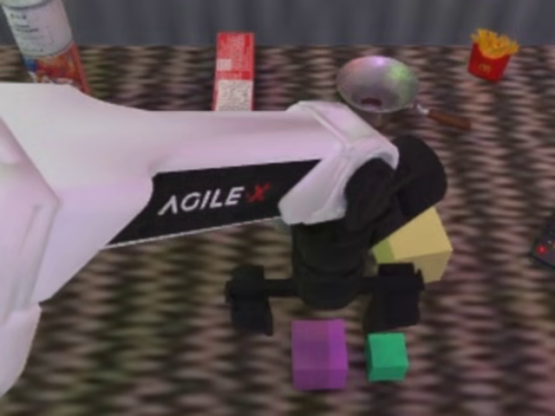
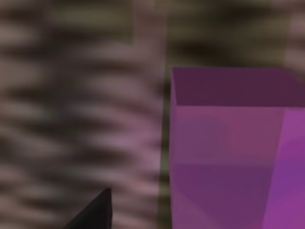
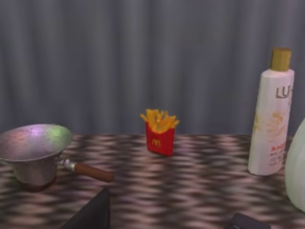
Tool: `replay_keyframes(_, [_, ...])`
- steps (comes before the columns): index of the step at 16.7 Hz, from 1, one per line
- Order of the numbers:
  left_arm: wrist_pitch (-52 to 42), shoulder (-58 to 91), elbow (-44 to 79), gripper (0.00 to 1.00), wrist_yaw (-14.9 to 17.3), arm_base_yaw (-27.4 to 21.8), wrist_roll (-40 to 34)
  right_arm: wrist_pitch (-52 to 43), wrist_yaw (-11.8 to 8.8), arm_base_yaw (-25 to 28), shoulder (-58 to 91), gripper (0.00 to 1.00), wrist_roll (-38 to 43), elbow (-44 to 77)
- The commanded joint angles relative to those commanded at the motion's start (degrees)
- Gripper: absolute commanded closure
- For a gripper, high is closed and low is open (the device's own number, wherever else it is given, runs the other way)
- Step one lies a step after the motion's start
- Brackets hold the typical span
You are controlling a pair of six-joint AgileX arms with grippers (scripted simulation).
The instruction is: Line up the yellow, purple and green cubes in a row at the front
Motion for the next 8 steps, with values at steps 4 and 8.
replay_keyframes(4, [-2.02,-1.10,1.34,0.00,-0.10,0.22,-0.02,0.00,0.00,0.00,0.00,0.00,0.00,0.00])
replay_keyframes(8, [-1.52,-1.44,0.76,0.00,-0.11,0.25,0.14,-0.40,0.03,0.13,0.57,0.00,0.10,0.56])
